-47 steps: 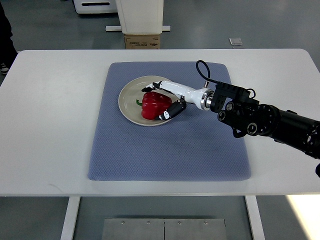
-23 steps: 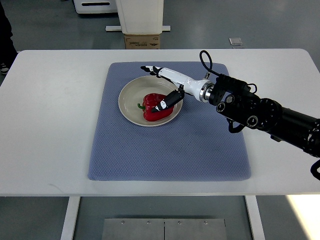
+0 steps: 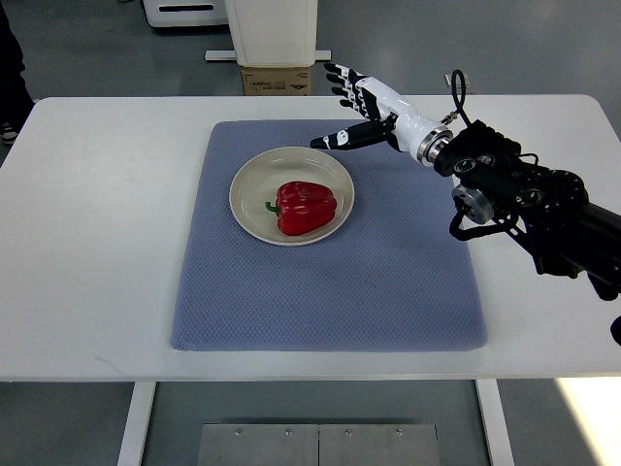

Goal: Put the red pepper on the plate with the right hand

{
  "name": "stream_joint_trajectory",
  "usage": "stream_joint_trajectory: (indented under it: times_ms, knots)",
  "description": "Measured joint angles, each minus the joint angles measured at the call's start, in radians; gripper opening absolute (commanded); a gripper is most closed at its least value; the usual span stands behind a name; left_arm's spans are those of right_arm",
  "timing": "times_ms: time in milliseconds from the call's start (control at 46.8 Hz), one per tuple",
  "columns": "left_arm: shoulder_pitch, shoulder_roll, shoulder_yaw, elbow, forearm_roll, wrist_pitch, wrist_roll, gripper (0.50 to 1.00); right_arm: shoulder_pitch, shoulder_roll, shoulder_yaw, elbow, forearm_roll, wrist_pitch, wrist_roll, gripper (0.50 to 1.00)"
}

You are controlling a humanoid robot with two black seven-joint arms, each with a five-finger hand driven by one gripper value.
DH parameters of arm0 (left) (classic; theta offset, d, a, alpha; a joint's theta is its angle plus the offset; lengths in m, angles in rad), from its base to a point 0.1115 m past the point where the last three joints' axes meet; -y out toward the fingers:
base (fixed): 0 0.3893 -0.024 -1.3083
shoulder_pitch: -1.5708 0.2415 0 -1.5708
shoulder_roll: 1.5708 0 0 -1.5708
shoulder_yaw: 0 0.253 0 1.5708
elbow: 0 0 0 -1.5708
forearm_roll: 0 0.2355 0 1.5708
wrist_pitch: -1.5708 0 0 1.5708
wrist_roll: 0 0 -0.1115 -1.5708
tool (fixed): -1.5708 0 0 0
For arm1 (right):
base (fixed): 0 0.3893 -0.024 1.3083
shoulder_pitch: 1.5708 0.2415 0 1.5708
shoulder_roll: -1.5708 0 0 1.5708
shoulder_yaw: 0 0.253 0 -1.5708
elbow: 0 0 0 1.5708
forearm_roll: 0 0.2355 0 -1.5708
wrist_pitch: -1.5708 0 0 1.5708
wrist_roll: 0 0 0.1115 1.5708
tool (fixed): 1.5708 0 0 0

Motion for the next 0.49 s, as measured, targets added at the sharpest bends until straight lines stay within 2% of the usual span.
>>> stream_joint_trajectory:
  times_ms: [256,491]
  knots:
    - [0.001,0.0,0.0,0.0,0.0,0.0,0.0,1.0,-0.085,-0.049,0.215,-0.007,0.042,-0.012,-0.06,1.0]
    - [0.001,0.0,0.0,0.0,0.0,0.0,0.0,1.0,-0.158,-0.055,0.342,-0.017,0.043,-0.034,-0.066,1.0]
